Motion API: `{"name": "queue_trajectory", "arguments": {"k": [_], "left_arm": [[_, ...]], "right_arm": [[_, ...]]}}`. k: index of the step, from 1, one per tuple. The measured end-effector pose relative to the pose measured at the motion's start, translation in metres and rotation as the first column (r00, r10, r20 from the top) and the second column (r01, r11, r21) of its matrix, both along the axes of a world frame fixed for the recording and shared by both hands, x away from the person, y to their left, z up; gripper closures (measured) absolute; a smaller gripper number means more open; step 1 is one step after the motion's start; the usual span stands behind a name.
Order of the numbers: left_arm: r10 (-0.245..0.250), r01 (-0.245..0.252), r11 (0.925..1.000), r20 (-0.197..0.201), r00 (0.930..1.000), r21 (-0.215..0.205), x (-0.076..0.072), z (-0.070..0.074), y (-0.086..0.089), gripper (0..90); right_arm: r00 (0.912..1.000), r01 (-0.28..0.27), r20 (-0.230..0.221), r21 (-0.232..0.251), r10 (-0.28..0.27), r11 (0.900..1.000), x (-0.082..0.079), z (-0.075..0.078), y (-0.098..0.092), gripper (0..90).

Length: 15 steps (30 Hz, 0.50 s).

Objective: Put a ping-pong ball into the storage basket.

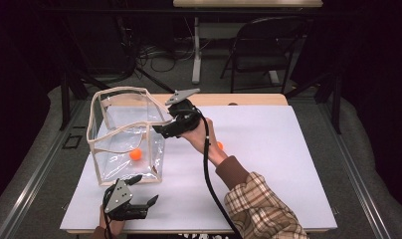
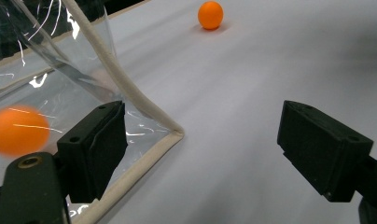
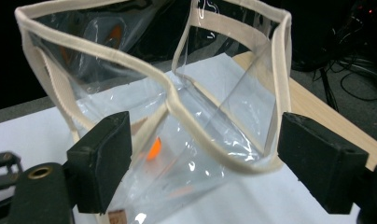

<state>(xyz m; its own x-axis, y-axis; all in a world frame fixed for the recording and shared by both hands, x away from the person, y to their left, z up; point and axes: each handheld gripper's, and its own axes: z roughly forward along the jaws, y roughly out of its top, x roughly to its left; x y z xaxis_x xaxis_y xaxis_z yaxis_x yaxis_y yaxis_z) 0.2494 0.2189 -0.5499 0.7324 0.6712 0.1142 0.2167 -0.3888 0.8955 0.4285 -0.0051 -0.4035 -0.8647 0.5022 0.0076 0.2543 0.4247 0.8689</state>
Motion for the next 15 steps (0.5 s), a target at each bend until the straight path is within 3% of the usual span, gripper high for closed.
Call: {"name": "queue_trajectory", "arguments": {"k": [10,15], "left_arm": [[-0.003,0.003,1.0000,-0.001,1.0000,0.005,0.000,0.000,-0.001,16.1],[-0.002,0.002,1.0000,0.001,1.0000,0.005,-0.001,0.000,-0.001,16.1]], "right_arm": [[0.9998,0.018,-0.003,-0.006,-0.018,1.000,-0.015,-0.022,-0.043,15.1],[0.9989,0.045,0.014,-0.032,-0.044,0.998,-0.023,-0.035,-0.060,14.8]]}}
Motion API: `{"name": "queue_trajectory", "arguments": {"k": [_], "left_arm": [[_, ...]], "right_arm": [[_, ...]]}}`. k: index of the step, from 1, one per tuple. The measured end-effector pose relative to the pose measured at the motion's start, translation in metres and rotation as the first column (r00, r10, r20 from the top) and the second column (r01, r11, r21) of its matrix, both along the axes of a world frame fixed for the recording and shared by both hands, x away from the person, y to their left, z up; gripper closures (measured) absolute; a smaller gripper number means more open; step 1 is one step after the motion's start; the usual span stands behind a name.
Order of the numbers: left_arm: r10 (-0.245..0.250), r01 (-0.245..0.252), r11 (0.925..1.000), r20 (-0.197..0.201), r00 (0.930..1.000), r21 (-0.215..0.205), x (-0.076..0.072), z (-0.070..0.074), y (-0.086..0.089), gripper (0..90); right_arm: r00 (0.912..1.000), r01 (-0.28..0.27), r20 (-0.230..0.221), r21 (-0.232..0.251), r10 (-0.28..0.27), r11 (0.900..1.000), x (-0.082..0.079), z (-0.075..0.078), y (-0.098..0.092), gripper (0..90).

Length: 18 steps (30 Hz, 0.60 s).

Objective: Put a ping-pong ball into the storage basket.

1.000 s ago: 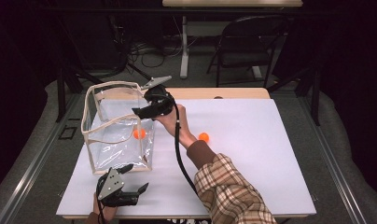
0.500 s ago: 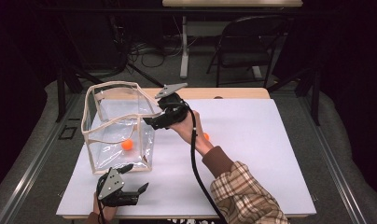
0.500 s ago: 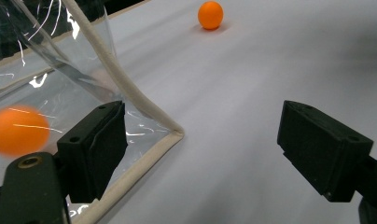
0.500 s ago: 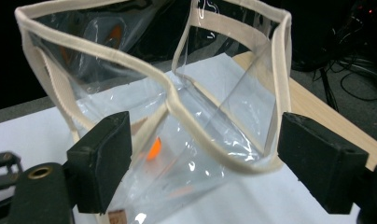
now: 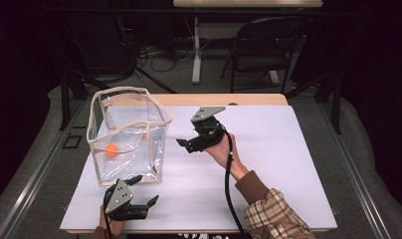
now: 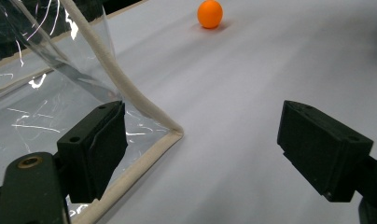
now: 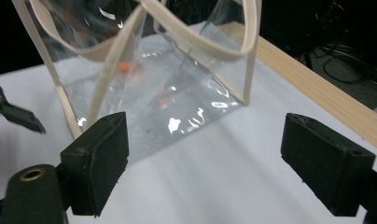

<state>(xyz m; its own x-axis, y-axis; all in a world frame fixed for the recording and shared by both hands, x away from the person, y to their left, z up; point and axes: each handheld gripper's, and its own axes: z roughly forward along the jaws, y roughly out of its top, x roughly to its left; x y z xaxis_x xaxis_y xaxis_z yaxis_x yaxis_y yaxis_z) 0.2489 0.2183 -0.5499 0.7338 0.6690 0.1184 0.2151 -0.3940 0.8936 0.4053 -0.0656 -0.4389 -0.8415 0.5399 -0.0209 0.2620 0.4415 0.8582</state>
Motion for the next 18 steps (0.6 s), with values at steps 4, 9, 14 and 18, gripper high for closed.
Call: {"name": "queue_trajectory", "arguments": {"k": [4,9,14,18], "left_arm": [[-0.001,0.001,1.0000,0.000,1.0000,0.000,0.000,0.000,0.000,16.1],[-0.003,0.003,1.0000,0.003,1.0000,0.003,0.000,0.000,0.000,16.1],[0.000,0.000,1.0000,-0.002,1.0000,0.001,0.000,0.000,0.000,16.1],[0.000,0.000,1.0000,0.001,1.0000,0.003,0.000,0.000,0.000,16.1]], "right_arm": [[1.0000,-0.006,-0.002,-0.017,0.006,1.000,-0.005,-0.009,-0.011,14.7],[0.9998,-0.001,-0.019,0.001,0.001,1.000,-0.008,-0.021,-0.025,14.4],[0.9997,0.006,-0.025,0.004,-0.006,1.000,-0.014,-0.033,-0.036,14.2],[0.9997,0.011,-0.023,-0.015,-0.011,1.000,-0.017,-0.038,-0.041,13.8]]}}
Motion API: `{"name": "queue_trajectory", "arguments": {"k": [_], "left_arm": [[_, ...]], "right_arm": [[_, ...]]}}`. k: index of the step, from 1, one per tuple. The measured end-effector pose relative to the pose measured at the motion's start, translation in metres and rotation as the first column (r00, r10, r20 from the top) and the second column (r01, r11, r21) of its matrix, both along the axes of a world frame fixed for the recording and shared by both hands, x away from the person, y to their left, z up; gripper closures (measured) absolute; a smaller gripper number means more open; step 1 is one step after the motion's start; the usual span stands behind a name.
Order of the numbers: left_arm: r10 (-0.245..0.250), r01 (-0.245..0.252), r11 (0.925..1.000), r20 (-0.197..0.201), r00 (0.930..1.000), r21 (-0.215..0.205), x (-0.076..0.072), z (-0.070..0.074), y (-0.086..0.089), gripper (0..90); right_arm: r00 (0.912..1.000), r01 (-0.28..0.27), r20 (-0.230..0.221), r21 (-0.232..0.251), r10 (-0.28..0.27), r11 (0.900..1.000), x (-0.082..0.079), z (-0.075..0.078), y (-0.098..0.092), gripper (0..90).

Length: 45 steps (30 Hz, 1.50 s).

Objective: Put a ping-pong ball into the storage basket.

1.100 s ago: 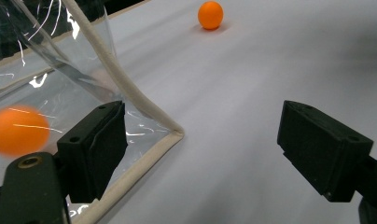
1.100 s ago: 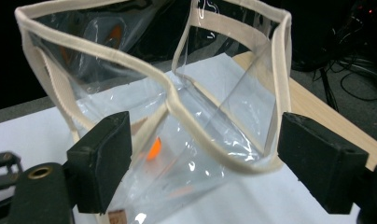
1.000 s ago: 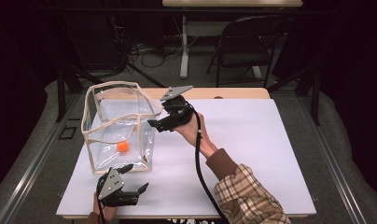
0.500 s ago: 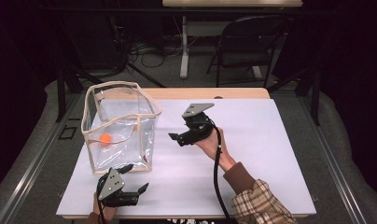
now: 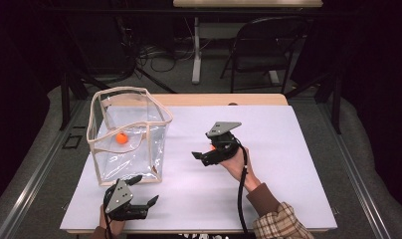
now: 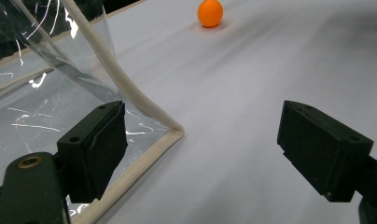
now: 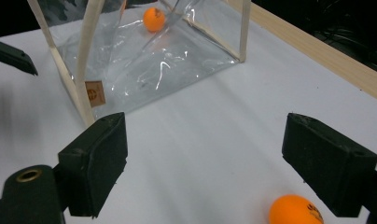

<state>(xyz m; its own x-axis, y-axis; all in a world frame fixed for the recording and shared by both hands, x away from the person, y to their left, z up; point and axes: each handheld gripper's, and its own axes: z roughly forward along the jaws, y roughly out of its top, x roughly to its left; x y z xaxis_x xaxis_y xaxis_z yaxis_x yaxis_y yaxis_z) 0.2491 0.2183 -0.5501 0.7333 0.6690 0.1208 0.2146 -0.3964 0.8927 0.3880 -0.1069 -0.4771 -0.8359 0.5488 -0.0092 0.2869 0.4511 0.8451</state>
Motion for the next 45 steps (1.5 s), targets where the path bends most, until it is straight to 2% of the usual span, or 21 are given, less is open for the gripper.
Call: {"name": "queue_trajectory", "arguments": {"k": [8,12,17,24,32,36,44,45], "left_arm": [[0.001,-0.001,1.0000,-0.002,1.0000,0.000,0.000,0.000,0.000,16.1],[-0.001,0.001,1.0000,0.001,1.0000,0.003,0.000,0.000,0.001,16.1],[-0.002,0.002,1.0000,0.003,1.0000,0.003,0.000,0.000,0.001,16.1],[-0.003,0.003,1.0000,0.004,1.0000,-0.001,-0.001,0.001,0.002,16.1],[-0.004,0.004,1.0000,0.001,1.0000,0.000,-0.001,0.000,0.002,16.1],[-0.003,0.003,1.0000,0.004,1.0000,0.000,-0.002,0.001,0.001,16.1],[-0.003,0.003,1.0000,0.003,1.0000,-0.001,-0.002,0.001,0.002,16.1],[-0.003,0.003,1.0000,0.003,1.0000,-0.001,-0.002,0.001,0.002,16.1]], "right_arm": [[0.9998,0.019,-0.002,0.007,-0.019,1.000,-0.006,-0.008,-0.018,10.9],[0.9996,0.029,0.007,-0.012,-0.028,1.000,-0.007,-0.009,-0.022,8.0],[0.9992,0.040,-0.004,-0.028,-0.040,0.999,-0.007,-0.015,-0.030,5.7],[0.9985,0.054,-0.011,-0.027,-0.054,0.998,-0.004,-0.024,-0.039,1.0],[0.9983,0.057,-0.014,-0.030,-0.057,0.998,-0.004,-0.024,-0.039,0.9],[0.9967,0.078,-0.018,-0.053,-0.079,0.996,0.002,-0.030,-0.043,0.2],[0.9964,0.082,-0.018,-0.057,-0.083,0.995,0.003,-0.030,-0.044,0.2],[0.9947,0.100,-0.017,-0.074,-0.101,0.992,0.008,-0.032,-0.045,0.2]]}}
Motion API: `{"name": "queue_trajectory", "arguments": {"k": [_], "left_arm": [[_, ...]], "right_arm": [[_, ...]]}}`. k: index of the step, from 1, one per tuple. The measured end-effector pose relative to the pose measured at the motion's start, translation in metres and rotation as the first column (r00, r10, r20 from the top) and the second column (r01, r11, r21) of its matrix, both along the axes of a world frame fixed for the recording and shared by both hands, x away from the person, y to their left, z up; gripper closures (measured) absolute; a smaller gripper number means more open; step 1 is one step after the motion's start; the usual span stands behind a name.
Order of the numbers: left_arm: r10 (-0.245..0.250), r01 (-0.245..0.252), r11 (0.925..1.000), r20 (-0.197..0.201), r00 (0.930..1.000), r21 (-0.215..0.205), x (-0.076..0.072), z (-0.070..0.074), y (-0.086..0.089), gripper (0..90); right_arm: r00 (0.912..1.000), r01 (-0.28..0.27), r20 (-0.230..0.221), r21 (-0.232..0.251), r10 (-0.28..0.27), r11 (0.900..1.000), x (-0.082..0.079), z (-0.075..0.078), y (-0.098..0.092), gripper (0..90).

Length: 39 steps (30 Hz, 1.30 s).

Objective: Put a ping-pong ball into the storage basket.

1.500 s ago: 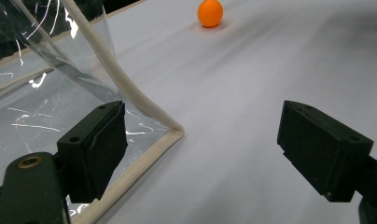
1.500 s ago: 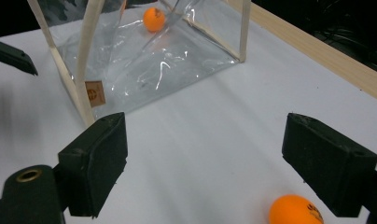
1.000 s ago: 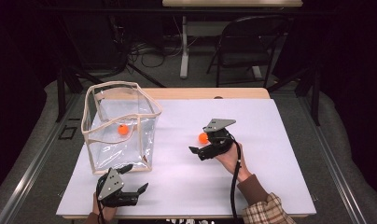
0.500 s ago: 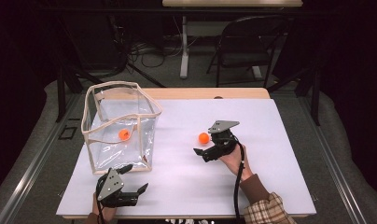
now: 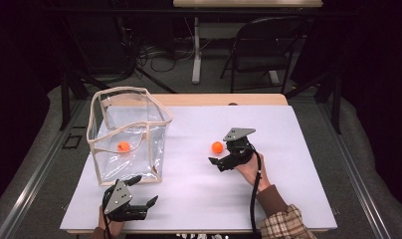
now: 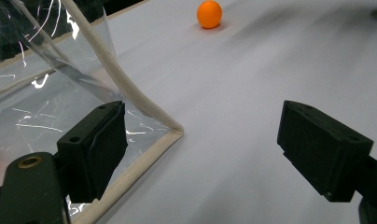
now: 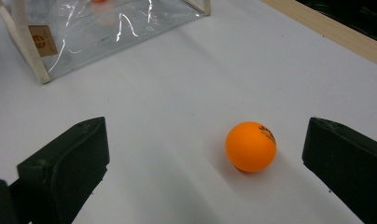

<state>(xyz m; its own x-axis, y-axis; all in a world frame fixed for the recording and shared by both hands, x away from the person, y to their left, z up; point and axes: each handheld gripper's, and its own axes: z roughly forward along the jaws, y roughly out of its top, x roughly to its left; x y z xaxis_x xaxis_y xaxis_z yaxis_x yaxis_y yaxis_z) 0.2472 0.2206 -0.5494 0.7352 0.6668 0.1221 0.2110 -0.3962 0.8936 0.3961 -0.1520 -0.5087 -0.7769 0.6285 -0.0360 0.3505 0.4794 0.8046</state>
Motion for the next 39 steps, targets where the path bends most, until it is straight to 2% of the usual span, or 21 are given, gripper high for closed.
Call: {"name": "queue_trajectory", "arguments": {"k": [6,9,12,16,30,34,37,39], "left_arm": [[0.005,-0.005,1.0000,-0.001,1.0000,0.000,0.000,0.000,0.000,16.1],[0.005,-0.005,1.0000,0.000,1.0000,0.002,0.000,0.000,-0.001,16.1],[0.006,-0.006,1.0000,0.001,1.0000,0.005,0.000,0.000,0.000,16.1],[0.010,-0.010,0.9999,0.003,0.9999,0.003,-0.001,0.000,0.000,16.1],[0.002,-0.002,1.0000,0.002,1.0000,0.001,0.000,0.000,-0.001,16.1],[0.002,-0.002,1.0000,0.003,1.0000,0.000,0.000,0.000,-0.001,16.1],[0.002,-0.002,1.0000,0.002,1.0000,0.000,0.000,0.000,-0.001,16.1],[0.003,-0.003,1.0000,0.004,1.0000,-0.001,0.000,0.000,-0.002,16.1]], "right_arm": [[0.9997,0.017,-0.015,-0.003,-0.017,1.000,0.007,-0.003,0.000,0.0],[0.9993,0.035,-0.014,-0.020,-0.035,0.999,0.009,-0.005,0.000,0.0],[0.9980,0.050,-0.037,-0.006,-0.051,0.999,0.013,-0.007,-0.001,0.0],[0.9966,0.056,-0.060,-0.013,-0.056,0.998,0.020,-0.012,0.001,0.0],[0.9936,0.076,-0.077,-0.092,-0.083,0.993,0.037,-0.026,0.012,0.0],[0.9920,0.077,-0.093,-0.098,-0.086,0.992,0.039,-0.030,0.013,0.0],[0.9909,0.087,-0.096,-0.080,-0.095,0.993,0.041,-0.031,0.013,0.0],[0.9910,0.088,-0.094,-0.076,-0.095,0.993,0.041,-0.032,0.013,3.9]]}}
